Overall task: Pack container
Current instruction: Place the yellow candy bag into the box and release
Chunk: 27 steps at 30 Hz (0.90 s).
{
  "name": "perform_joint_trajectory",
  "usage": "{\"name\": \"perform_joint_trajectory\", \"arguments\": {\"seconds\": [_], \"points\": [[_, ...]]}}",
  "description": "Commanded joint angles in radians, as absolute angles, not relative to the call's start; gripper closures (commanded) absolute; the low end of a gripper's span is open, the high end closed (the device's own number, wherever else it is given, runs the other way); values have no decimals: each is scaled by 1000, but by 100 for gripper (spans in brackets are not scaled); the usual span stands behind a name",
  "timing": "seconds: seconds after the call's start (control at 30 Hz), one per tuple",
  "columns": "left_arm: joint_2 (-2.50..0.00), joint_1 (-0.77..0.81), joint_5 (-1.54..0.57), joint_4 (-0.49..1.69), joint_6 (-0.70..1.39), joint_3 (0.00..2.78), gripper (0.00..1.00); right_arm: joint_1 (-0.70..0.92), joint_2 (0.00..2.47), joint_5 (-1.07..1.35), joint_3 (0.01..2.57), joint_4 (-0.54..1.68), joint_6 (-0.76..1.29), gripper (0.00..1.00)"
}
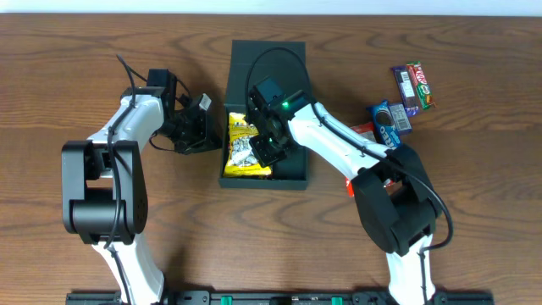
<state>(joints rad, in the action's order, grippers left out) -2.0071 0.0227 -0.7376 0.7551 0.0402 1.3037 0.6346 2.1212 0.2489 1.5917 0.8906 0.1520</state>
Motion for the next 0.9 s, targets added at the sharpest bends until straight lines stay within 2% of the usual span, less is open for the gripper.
{"name": "perform_joint_trajectory", "arguments": {"seconds": [0.0, 0.43, 0.63, 0.87], "points": [[-2008, 24, -753, 759, 49, 1305, 94, 651, 2129, 278, 1588, 877, 141, 99], [-2008, 24, -753, 762, 53, 1305, 94, 669, 2166, 297, 1590, 855, 149, 99], [-2008, 25, -753, 762, 53, 1305, 94, 665, 2165, 289, 1637, 944, 148, 99], [-2008, 25, -753, 755, 53, 1305, 94, 627, 2163, 136, 1805, 1087, 150, 99]]}}
